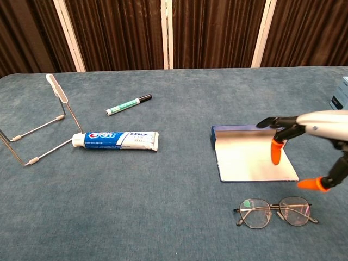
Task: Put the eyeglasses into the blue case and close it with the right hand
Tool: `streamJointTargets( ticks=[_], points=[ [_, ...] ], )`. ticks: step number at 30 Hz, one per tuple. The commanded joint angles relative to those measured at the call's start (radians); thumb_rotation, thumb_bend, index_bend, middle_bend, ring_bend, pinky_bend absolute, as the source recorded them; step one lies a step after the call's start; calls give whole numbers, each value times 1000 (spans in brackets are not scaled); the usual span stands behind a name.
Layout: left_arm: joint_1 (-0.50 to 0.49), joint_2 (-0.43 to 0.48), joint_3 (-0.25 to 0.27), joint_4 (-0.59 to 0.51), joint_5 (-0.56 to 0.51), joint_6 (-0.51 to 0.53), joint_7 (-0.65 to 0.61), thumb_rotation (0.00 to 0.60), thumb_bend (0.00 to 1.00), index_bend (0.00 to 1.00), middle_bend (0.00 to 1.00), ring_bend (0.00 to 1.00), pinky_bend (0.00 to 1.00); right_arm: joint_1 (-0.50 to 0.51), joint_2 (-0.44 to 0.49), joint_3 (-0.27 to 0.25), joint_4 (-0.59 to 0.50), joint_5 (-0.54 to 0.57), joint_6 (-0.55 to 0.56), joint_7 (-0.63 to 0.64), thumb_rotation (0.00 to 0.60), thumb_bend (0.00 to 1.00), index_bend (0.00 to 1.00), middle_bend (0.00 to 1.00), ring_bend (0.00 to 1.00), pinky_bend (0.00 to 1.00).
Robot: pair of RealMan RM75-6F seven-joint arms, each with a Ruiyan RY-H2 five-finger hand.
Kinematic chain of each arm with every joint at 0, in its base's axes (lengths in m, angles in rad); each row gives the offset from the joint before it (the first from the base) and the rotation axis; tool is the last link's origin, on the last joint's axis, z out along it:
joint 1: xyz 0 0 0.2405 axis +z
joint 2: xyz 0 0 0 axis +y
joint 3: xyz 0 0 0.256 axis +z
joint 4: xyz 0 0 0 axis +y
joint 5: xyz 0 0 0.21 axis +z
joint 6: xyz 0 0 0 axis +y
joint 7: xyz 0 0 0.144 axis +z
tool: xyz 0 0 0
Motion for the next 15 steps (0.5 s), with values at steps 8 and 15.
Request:
streamJointTargets(
  ticks=[8, 15],
  points=[
    [-9, -7, 2, -1, 10, -11, 17, 600, 0, 0, 0, 0, 0, 59, -102, -18, 6, 197, -40, -207, 600, 247, 456, 0, 0, 0],
    [-13, -11, 4, -6, 15, -16, 30, 600, 0, 0, 0, 0, 0, 61, -132, -42, 8, 256, -6, -262, 600, 264, 466, 0, 0, 0]
  ],
)
